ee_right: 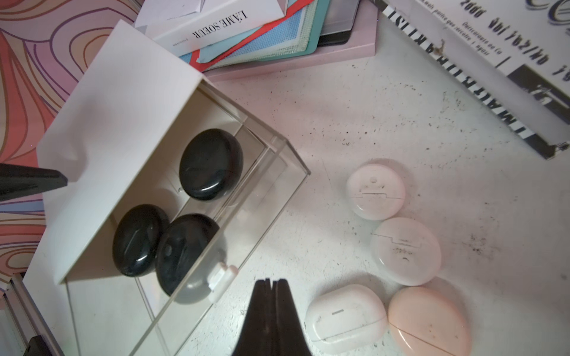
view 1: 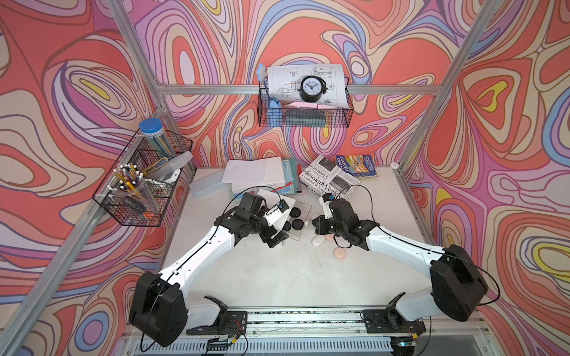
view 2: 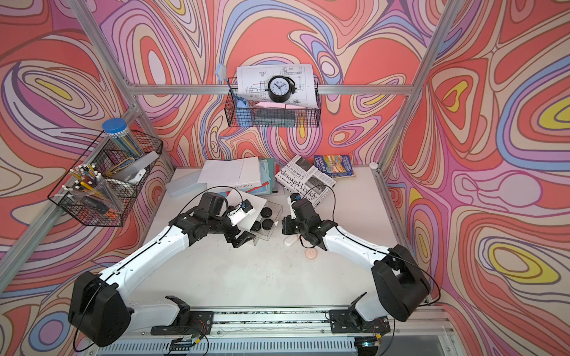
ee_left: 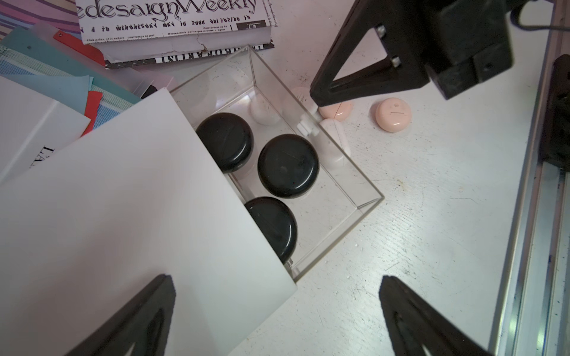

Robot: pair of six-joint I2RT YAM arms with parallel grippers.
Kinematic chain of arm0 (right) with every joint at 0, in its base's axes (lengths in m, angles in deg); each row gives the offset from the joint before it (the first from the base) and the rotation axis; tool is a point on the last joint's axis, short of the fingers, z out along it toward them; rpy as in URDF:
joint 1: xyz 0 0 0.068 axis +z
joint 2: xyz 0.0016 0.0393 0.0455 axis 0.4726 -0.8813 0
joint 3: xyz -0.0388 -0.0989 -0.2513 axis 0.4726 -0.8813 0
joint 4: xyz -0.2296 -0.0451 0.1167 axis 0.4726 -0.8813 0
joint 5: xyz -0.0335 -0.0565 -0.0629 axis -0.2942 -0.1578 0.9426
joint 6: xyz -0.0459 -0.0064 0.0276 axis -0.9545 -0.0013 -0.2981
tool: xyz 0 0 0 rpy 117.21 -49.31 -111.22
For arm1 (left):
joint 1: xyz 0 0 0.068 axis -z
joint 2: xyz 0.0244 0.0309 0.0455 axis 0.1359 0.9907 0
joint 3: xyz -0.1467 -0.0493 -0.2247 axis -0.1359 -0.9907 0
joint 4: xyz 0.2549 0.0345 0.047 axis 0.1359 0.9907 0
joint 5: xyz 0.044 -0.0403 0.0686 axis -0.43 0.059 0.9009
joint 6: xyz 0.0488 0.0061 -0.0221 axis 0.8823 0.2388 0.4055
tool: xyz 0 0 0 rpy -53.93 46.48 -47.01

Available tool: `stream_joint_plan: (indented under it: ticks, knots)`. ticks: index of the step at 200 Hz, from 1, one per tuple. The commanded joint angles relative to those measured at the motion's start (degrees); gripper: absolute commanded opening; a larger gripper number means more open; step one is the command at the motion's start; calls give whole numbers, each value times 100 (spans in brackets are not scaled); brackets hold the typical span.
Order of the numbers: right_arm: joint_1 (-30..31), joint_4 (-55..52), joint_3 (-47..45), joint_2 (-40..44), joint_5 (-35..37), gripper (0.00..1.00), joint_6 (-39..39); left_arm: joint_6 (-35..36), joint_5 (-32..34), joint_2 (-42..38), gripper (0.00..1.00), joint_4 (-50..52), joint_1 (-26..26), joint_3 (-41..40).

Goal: Put the bluetooth earphones in the drawer according to color
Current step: Close the drawer of the storage box.

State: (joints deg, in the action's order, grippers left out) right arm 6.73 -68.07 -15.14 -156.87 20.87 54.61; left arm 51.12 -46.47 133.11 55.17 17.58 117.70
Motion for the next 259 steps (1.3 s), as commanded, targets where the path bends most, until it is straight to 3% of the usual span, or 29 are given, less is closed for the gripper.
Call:
stream_joint_plan:
  ticks: [1,119,259]
  knots:
    - [-11,319,86,-107,-173,0,44,36,-113,76,98,220,-40,163]
    - [-12,957,600,-888,-1014,0,137,50,-333,230,98,424,-35,279]
    - [-9,1563,951,-1544,-1335,0,387,91,-511,269,98,547,-37,297]
